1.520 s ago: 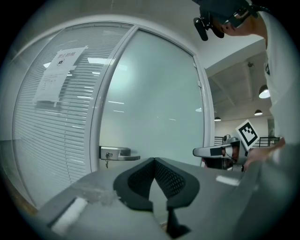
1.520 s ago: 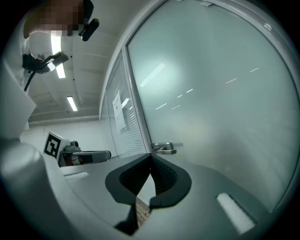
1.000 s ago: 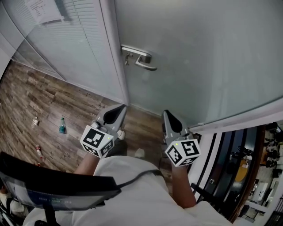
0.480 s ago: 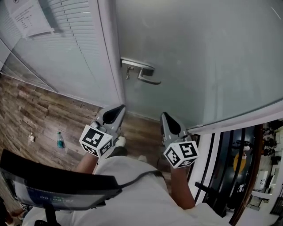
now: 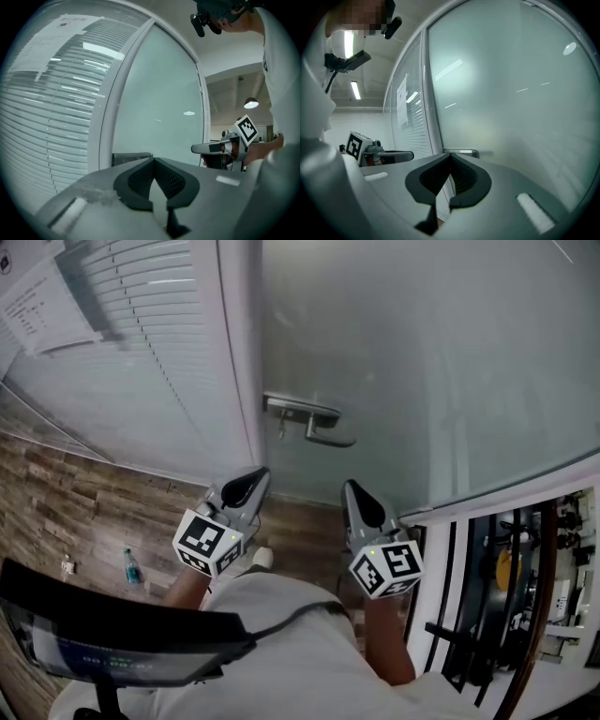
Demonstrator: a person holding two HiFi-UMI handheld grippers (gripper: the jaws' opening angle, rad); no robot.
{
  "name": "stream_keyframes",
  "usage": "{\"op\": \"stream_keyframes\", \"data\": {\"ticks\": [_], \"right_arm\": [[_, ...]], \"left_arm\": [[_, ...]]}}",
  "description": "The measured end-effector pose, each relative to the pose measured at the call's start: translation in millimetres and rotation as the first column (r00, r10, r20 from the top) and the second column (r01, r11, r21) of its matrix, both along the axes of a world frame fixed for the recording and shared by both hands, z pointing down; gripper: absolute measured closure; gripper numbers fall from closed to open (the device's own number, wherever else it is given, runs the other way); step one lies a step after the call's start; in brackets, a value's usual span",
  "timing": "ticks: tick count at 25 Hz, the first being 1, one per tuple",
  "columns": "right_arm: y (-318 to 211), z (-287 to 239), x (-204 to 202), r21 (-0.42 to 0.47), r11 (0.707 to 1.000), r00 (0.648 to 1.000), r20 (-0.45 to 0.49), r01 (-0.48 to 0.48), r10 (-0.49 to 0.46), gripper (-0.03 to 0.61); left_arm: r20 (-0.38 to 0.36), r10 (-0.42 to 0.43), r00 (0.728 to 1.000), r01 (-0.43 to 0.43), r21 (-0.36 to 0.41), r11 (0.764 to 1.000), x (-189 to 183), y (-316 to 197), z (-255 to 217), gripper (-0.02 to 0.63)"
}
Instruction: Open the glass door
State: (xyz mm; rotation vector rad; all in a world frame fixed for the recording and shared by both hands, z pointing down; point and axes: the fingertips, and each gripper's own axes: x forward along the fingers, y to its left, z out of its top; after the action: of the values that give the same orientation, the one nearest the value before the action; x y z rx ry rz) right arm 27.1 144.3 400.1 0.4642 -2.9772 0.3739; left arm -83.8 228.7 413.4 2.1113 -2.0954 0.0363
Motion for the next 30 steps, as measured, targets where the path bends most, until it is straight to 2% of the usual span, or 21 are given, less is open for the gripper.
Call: {"op": "stream_keyframes", "data": {"ticks": [5, 12, 18, 23, 24, 28, 30], "right_arm": [[-4, 6, -13, 0.013, 0.999, 0.998, -0.019, -0.052, 0.052, 0.569], [-19, 14, -31, 0.103, 0.991, 0.990, -0.111, -0.081, 0.092, 0.569], [-46, 32, -37, 0.219, 0.974, 0.972, -0.210, -0.062, 0.109, 0.569], [-64, 40, -46, 0.349, 0.937, 0.943, -0.319, 0.019, 0.100, 0.551], [-65, 43, -50, 0.368, 0.929, 0.936, -0.341, 0.049, 0.086, 0.500], [-70, 59, -63, 0.449, 0.877, 0.895, -0.443, 0.172, 0.051, 0.423], [-73, 70, -72, 0.488, 0.841, 0.868, -0.494, 0.235, 0.044, 0.382]], "left_arm": [[-0.020, 0.069, 0.997, -0.070, -0.006, 0.998, -16, -7, 5, 0.614], [-0.044, 0.131, 0.990, -0.132, -0.021, 0.991, -33, -18, 6, 0.614], [-0.041, 0.149, 0.988, -0.150, -0.033, 0.988, -29, -35, 10, 0.614], [-0.038, 0.140, 0.989, -0.142, -0.039, 0.989, -27, -47, 9, 0.614], [-0.036, 0.136, 0.990, -0.137, -0.040, 0.990, -28, -50, 9, 0.614], [-0.037, 0.121, 0.992, -0.122, -0.039, 0.992, -25, -59, 7, 0.614], [-0.036, 0.117, 0.993, -0.118, -0.041, 0.992, -25, -63, 8, 0.614]]}}
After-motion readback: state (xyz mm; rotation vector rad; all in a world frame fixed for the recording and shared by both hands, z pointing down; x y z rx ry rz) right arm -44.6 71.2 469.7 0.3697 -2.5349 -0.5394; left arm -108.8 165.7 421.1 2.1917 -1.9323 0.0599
